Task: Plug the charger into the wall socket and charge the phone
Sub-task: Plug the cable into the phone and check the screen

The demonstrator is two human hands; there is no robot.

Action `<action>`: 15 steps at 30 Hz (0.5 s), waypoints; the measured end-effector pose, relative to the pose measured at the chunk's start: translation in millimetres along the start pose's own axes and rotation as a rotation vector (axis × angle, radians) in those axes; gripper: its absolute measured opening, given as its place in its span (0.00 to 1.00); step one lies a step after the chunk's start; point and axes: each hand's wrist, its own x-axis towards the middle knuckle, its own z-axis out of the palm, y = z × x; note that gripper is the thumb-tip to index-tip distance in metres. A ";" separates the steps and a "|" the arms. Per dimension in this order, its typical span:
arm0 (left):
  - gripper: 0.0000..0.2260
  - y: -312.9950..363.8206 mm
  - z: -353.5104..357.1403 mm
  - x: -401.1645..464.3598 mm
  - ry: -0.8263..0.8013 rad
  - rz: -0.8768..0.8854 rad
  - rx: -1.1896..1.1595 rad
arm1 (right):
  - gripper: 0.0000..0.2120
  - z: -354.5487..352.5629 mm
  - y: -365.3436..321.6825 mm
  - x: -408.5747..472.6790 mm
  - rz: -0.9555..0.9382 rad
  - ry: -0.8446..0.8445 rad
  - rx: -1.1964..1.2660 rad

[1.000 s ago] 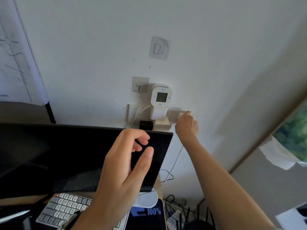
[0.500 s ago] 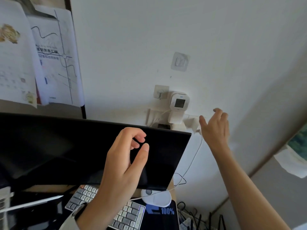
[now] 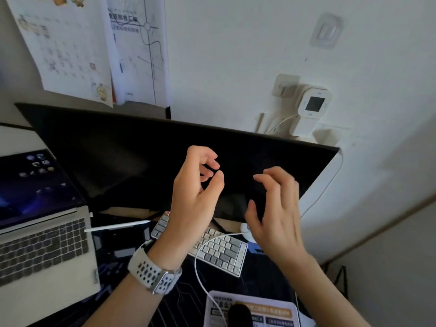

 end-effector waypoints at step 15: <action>0.12 -140.8 -56.8 -116.6 -0.096 -0.579 0.030 | 0.27 103.4 -11.8 -218.7 -0.177 -1.063 -0.123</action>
